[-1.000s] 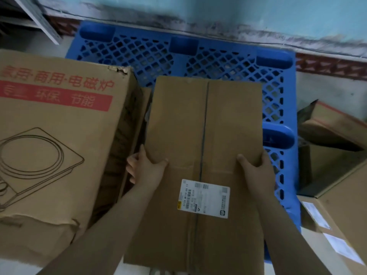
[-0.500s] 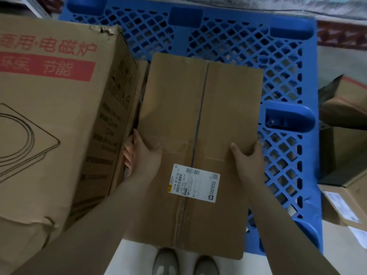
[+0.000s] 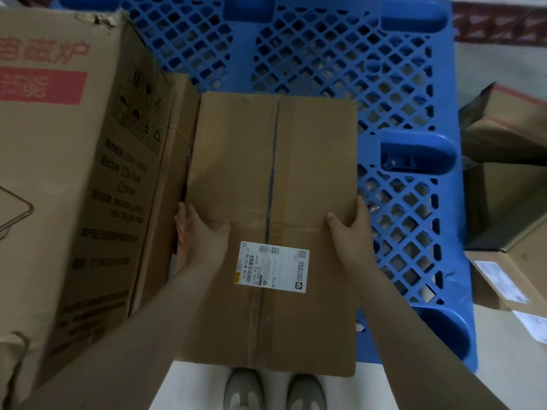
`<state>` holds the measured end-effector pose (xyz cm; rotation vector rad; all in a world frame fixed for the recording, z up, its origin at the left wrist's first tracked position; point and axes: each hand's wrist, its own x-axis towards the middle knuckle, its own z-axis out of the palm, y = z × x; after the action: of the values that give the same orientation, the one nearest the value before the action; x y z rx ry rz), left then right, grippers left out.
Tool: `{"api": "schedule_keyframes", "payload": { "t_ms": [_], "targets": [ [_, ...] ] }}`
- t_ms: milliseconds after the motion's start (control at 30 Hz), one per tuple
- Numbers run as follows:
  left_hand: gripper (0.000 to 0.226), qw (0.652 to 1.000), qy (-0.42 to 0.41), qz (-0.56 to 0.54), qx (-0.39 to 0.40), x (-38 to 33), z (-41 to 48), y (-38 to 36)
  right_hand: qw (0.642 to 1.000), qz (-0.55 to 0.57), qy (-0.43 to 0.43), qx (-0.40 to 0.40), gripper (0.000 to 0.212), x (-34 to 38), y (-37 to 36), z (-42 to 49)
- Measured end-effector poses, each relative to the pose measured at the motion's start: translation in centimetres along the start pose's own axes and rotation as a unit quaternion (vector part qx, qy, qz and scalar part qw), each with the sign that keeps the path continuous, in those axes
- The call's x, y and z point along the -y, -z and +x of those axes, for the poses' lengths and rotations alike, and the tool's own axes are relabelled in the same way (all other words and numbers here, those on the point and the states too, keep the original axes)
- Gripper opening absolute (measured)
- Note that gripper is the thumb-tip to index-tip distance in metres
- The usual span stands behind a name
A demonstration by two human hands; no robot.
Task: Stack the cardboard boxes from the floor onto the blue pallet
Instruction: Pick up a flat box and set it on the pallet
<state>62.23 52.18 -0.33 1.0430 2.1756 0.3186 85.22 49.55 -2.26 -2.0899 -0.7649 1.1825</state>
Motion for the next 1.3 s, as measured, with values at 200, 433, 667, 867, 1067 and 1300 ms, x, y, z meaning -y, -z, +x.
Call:
{"api": "schedule_keyframes", "payload": {
  "t_ms": [200,433,667,867,1067,1300],
  "targets": [
    [0.061,0.985,-0.096,-0.136,0.042,-5.3,-3.8,-0.5,0.997,0.069,0.032,0.002,0.066,3.0,1.5,-3.1],
    [0.024,0.956,-0.154,-0.232,0.094,-17.0,-9.7,4.8,0.983,0.163,0.081,0.007,0.049,11.3,8.1,-7.3],
    [0.023,0.891,-0.308,-0.312,0.114,-33.4,-22.0,18.1,0.936,0.261,0.234,-0.021,0.038,30.6,20.6,-16.9],
    [0.026,0.813,-0.420,-0.390,0.104,-46.5,-36.7,33.9,0.878,0.268,0.389,-0.073,0.030,48.1,34.8,-29.0],
    [0.027,0.725,-0.517,-0.433,0.140,-53.8,-51.0,46.0,0.821,0.258,0.490,-0.139,0.026,58.7,46.6,-43.6],
    [0.029,0.646,-0.581,-0.462,0.178,-57.1,-62.9,52.9,0.773,0.258,0.539,-0.211,0.030,60.5,55.9,-56.2]
  ]
}}
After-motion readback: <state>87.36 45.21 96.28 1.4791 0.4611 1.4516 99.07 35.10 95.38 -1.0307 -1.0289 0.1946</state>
